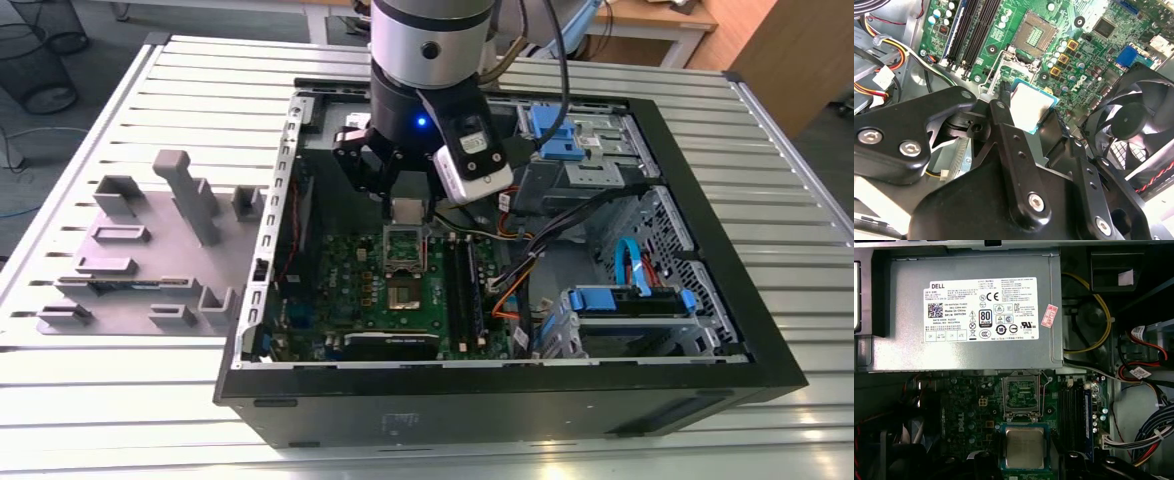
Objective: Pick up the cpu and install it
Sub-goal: 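Pick up the cpu and move it towards the insertion slot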
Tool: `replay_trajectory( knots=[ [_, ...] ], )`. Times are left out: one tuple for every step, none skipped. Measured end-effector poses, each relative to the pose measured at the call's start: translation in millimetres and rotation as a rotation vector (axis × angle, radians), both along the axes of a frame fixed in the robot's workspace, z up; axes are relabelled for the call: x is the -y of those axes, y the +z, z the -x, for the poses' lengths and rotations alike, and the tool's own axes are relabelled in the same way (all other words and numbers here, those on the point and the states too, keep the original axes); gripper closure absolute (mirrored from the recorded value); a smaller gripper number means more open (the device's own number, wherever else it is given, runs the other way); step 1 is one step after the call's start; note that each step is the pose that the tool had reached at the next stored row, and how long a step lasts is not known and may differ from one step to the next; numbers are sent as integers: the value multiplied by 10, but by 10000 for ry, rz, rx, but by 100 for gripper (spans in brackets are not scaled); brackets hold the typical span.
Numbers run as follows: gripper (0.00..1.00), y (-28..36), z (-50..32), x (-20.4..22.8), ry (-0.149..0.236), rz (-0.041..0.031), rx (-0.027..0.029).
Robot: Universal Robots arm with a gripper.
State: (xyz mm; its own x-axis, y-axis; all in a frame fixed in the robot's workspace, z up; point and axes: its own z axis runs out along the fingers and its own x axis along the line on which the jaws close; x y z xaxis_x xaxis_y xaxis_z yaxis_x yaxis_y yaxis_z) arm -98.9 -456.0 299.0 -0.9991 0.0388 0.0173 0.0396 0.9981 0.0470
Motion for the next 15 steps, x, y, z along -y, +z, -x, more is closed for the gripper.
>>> replay_trajectory(
  knots=[
    [53, 0, 0, 0, 0, -1, 0],
    [53, 0, 0, 1, 0, -1, 0],
    [53, -1, 0, 2, 0, -1, 0],
    [53, -5, 0, 4, 1, -3, 0],
    [53, -13, 0, 6, 1, -2, 0],
    [53, -23, 0, 8, 1, 0, 0],
    [53, -34, 0, 10, 1, -1, 0],
    [53, -46, 0, 13, 0, -1, 0],
    [53, -58, -1, 17, 1, -1, 0],
    [53, -69, 0, 22, 1, 0, 0],
    [53, -80, 1, 30, 1, 0, 0],
    [53, -91, 2, 37, 1, 0, 0],
    [53, -101, 4, 46, 0, 0, -1],
    [53, -110, 6, 54, 1, 0, 0],
    [53, -118, 8, 61, 0, 0, -1]
  ],
)
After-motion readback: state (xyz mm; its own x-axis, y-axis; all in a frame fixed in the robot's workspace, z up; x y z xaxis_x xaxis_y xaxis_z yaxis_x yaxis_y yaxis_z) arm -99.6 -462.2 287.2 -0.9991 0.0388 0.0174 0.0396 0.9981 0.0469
